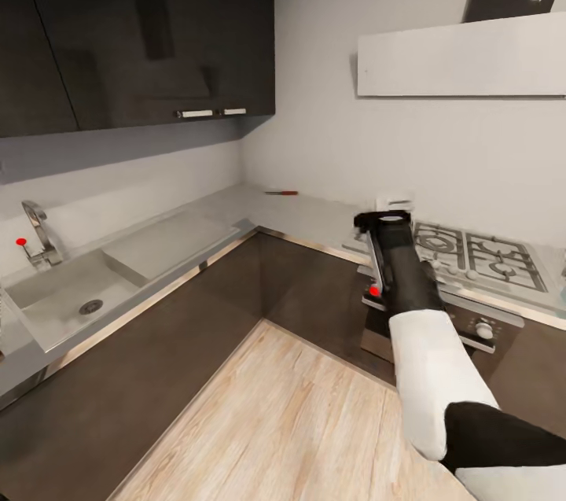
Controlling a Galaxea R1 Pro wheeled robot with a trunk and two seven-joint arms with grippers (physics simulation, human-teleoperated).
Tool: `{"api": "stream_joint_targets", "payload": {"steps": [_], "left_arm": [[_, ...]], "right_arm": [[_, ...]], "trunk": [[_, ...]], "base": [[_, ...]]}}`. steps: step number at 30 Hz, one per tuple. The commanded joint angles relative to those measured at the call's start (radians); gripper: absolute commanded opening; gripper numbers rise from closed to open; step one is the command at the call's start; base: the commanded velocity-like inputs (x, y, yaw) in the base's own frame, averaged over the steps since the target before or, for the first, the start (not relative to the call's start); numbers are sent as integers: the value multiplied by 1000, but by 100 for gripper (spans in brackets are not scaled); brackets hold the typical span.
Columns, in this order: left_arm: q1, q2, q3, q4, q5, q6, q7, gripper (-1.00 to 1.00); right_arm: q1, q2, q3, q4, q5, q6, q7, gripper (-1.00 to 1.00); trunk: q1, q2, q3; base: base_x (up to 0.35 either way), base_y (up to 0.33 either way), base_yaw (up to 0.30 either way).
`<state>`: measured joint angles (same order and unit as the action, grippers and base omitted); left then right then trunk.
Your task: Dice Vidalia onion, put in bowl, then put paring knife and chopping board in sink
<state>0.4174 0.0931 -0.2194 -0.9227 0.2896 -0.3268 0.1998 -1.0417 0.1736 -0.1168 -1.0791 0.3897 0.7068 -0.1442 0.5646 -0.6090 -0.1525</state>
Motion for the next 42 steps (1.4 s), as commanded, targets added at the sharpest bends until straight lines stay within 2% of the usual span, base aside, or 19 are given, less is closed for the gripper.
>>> {"api": "stream_joint_targets", "payload": {"steps": [1,4,6,7,9,10,13,17,23,30,37,42], "left_arm": [[-1,1,-5,-1,6,-3,8,100],[-1,1,-6,-1,6,-3,7,100],[-1,1,-6,-1,6,-3,7,100],[-1,2,-6,-1,6,-2,7,100],[0,1,-6,-1,6,-2,7,100],[-1,1,-6,-1,6,-2,7,100],[0,2,-6,-1,6,-2,7,100],[0,2,-6,0,6,-1,7,100],[0,1,-6,3,6,0,7,100],[0,1,-6,7,6,0,7,100],[-1,1,-6,7,6,2,7,100],[-1,2,-6,6,6,2,7,100]], "right_arm": [[-51,1,-2,60,-1,4,-9,100],[-308,1,-12,379,-6,-44,-58,100],[-386,1,-25,476,-21,-88,-87,100],[-403,1,-30,497,-28,-99,-98,100],[-443,1,-46,546,-71,-126,-136,100],[-448,1,-49,553,-83,-129,-142,100],[-464,1,-54,577,-160,-140,-160,100],[-468,1,-53,592,-200,-148,-160,100],[-468,1,-52,662,-209,-156,-157,100],[-466,1,-52,694,-211,-170,-151,100],[-464,1,-52,712,-209,-174,-71,100],[-459,1,-52,739,-210,-207,-58,100]], "trunk": [[-3,6,1],[-15,27,11],[-23,41,17],[-26,48,20],[-34,62,26],[-38,69,30],[-49,90,39],[-65,118,52],[-88,160,70],[-115,209,92],[-115,209,92],[-115,209,92]], "base": [[0,0,0],[0,0,0],[0,0,0],[0,0,0],[0,0,0],[0,0,0],[0,0,0],[0,0,0],[0,0,0],[0,0,0],[0,0,0],[0,0,0]]}}
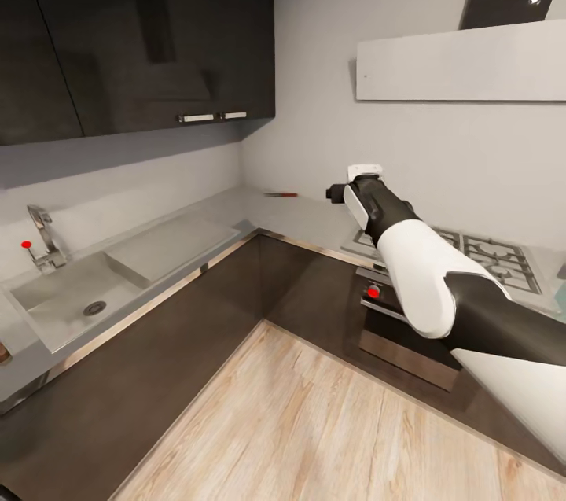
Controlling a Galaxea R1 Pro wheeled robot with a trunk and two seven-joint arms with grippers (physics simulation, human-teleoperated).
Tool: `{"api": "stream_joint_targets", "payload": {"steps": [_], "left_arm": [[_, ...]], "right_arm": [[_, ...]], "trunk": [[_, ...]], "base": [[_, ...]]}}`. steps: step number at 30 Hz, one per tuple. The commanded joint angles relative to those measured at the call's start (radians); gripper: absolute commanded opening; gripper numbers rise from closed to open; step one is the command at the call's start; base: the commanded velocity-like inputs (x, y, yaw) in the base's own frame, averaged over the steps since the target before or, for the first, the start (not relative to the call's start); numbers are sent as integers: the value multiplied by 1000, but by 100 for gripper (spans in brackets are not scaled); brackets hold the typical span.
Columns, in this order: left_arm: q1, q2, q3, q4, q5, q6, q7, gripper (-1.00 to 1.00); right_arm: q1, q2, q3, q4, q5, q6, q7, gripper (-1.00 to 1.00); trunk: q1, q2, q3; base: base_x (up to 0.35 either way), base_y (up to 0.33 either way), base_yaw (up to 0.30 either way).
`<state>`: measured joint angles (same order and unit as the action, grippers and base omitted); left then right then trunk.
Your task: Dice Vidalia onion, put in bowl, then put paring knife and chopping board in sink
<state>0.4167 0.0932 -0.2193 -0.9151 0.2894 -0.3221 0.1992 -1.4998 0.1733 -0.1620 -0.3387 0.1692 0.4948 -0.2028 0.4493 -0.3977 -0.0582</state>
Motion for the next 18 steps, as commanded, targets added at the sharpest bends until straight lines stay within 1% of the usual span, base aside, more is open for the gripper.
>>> {"api": "stream_joint_targets", "payload": {"steps": [1,3,8,12,15,18], "left_arm": [[0,1,-5,-2,7,-3,8,100],[0,2,-5,-2,7,-3,8,100],[-1,2,-6,-3,7,-4,8,100],[0,2,-6,-3,7,-6,7,100],[-1,4,-6,1,7,-6,4,100],[0,5,-6,5,7,-6,4,100]], "right_arm": [[1,1,-7,19,10,-16,2,100],[2,0,-7,41,10,-41,3,100],[3,-15,-7,55,10,-53,22,100],[3,-17,-7,61,10,-54,36,100],[4,-17,-7,92,10,-69,40,100],[5,-16,-6,106,10,-93,39,100]], "trunk": [[1,-2,-2],[1,-2,-2],[1,-2,-2],[1,-2,-2],[1,-2,-2],[1,-2,-2]], "base": [[0,0,0],[0,0,0],[0,0,0],[0,0,0],[11,0,0],[156,0,0]]}}
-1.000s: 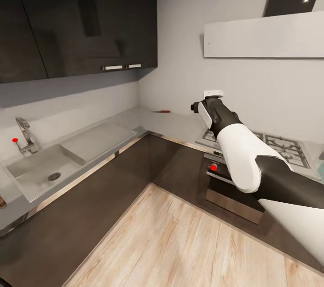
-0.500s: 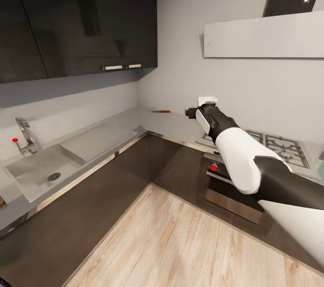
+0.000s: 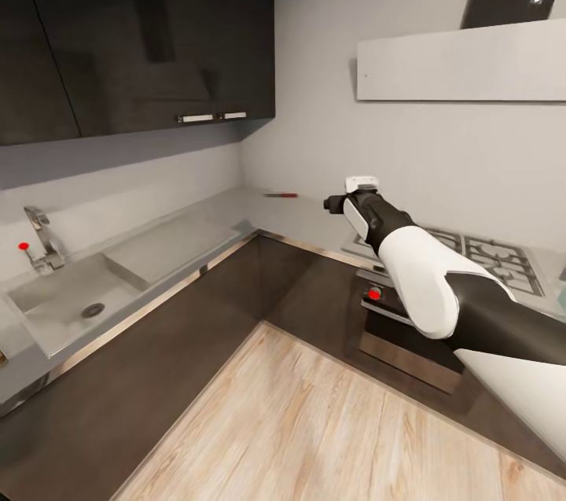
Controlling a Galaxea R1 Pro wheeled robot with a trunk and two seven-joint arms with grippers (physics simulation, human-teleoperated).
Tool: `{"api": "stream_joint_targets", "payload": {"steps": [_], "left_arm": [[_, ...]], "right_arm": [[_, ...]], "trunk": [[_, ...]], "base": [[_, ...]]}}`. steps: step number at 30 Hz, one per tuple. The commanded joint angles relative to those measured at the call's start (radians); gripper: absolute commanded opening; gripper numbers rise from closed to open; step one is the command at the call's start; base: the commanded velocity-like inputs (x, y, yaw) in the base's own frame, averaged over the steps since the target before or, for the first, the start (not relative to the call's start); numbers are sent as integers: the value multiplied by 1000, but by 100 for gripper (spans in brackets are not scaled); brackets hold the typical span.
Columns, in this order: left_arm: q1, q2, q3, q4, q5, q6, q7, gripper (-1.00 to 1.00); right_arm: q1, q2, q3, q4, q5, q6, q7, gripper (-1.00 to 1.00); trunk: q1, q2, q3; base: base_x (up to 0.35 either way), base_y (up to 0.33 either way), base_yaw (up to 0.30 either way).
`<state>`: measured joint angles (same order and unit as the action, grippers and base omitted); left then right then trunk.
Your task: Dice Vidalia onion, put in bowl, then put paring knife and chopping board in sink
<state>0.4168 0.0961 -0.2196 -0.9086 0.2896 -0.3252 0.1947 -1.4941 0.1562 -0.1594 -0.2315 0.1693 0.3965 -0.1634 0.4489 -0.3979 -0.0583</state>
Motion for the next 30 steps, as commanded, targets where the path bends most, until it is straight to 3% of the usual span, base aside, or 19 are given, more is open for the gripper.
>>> {"api": "stream_joint_targets", "payload": {"steps": [1,23,30], "left_arm": [[-1,2,-6,-1,6,-3,8,100],[0,2,-4,12,6,-2,8,100],[-1,1,-4,20,6,-2,8,100]], "right_arm": [[-1,1,-8,6,10,1,0,100],[0,1,-8,37,10,-7,-1,100],[0,1,-8,50,12,-7,-2,100]], "trunk": [[1,-2,-2],[1,-2,-2],[1,-2,-2]], "base": [[229,0,0],[325,0,0],[345,0,150]]}}
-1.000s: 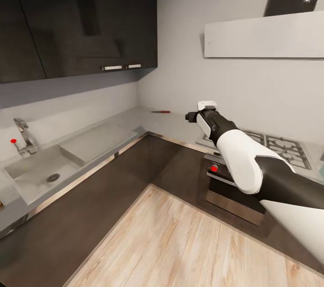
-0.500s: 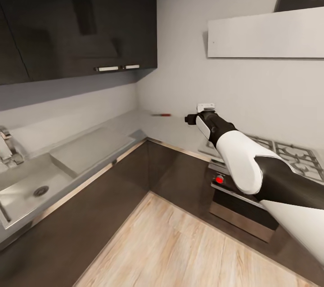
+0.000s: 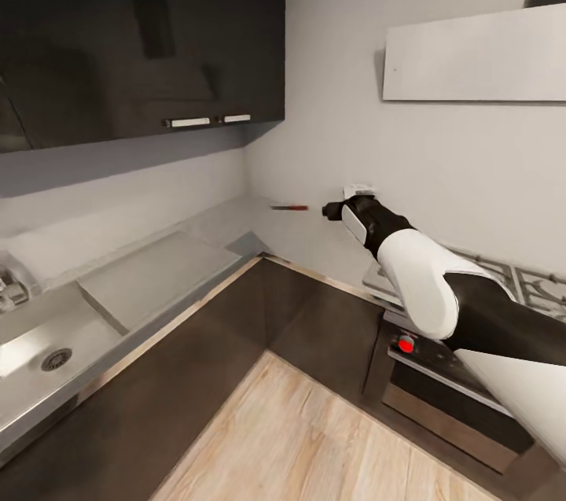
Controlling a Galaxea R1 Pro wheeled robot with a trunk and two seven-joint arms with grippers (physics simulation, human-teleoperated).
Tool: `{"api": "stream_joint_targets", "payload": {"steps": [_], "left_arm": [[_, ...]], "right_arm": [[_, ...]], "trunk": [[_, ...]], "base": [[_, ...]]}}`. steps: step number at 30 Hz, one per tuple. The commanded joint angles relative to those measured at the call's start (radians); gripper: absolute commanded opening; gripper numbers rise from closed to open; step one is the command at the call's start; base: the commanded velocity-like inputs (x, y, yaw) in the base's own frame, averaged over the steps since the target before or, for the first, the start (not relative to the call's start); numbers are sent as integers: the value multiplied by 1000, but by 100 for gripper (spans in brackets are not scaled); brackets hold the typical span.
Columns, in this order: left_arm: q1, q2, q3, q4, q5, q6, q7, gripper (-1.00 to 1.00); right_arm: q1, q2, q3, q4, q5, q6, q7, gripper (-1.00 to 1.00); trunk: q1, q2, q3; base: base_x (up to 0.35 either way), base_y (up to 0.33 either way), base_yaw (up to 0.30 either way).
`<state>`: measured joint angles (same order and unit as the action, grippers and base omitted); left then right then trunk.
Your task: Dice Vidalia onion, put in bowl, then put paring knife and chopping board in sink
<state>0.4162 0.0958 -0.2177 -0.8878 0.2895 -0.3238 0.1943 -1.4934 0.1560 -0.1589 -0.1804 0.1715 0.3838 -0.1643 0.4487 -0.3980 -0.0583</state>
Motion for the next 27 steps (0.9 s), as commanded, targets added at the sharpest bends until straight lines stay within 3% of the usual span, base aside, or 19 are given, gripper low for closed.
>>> {"api": "stream_joint_targets", "payload": {"steps": [1,10,20,27], "left_arm": [[0,2,-6,-1,7,-3,8,100],[0,2,-6,0,7,-2,8,100],[0,2,-6,12,7,-2,8,100],[0,1,-6,13,6,-3,8,100]], "right_arm": [[-1,1,-8,0,10,6,-1,100],[-1,0,-8,4,11,6,-1,100],[-1,0,-8,4,11,6,0,100],[-1,0,-8,4,11,6,0,100]], "trunk": [[1,-2,-2],[1,-2,-2],[1,-2,-2],[1,-2,-2]], "base": [[345,0,239],[345,0,206],[334,-65,23],[33,-12,0]]}}
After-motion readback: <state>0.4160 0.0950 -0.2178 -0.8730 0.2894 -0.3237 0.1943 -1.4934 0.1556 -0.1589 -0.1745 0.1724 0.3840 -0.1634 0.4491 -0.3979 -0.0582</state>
